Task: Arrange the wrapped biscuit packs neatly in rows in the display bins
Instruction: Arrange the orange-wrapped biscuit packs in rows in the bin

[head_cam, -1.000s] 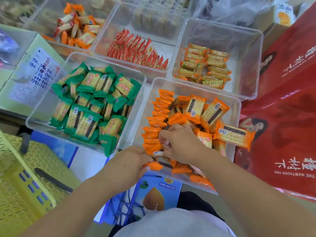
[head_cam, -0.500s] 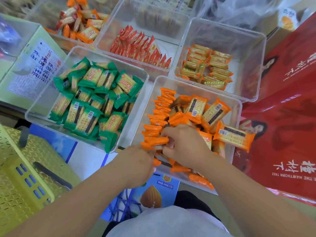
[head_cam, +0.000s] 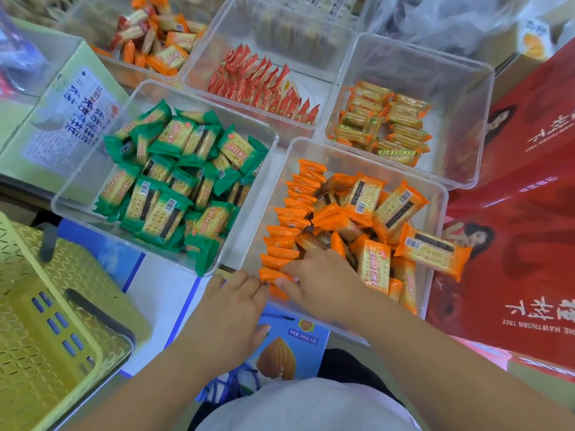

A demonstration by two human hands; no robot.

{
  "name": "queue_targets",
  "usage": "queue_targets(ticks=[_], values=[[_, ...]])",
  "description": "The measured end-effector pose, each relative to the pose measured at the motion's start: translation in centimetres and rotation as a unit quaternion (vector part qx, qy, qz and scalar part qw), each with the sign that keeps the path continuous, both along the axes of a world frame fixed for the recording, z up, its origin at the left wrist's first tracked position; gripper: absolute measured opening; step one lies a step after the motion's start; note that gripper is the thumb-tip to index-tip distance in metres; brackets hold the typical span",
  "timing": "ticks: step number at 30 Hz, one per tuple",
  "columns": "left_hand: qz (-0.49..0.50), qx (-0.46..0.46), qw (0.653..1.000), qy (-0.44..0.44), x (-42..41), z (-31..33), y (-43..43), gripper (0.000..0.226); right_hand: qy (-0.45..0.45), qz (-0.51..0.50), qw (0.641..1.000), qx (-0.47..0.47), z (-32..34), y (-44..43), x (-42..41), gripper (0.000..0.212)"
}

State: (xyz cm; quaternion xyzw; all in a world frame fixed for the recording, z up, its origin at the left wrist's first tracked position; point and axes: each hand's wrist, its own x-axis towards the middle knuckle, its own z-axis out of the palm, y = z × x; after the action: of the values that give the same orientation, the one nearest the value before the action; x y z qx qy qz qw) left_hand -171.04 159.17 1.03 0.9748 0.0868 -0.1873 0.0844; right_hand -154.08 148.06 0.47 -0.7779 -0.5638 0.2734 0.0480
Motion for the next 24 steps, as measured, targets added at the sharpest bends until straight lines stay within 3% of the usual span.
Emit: queue_targets(ticks=[11,17,20,22,24], values=[[0.015,-0.048,0.998,-0.027,-0.2,-0.7,0.2,0.050,-0.071,0.025,0.997,-0.034,-1.4,2.8,-0.1,0.035],[0.022,-0.049,0.997,-0.054,0.1,-0.4,0.1,0.047,-0.048,0.014,0.995,-0.083,-1.1,3.1,0.3,0.033],[0.054,-0.065,0.994,-0.075,0.5,-0.1,-0.4,0.046,-0.040,-0.009,0.999,-0.031,0.1,2.0,0.6,0.031],[0.070,-0.057,0.989,-0.114,1.0,0.1,-0.5,0.042,-0.033,-0.091,0.994,0.051,1.3,0.5,1.4,0.026],[0.065,-0.038,0.986,-0.147,1.9,0.2,-0.4,0.030,-0.126,-0.172,0.969,0.126,2.6,-1.6,3.3,0.017]])
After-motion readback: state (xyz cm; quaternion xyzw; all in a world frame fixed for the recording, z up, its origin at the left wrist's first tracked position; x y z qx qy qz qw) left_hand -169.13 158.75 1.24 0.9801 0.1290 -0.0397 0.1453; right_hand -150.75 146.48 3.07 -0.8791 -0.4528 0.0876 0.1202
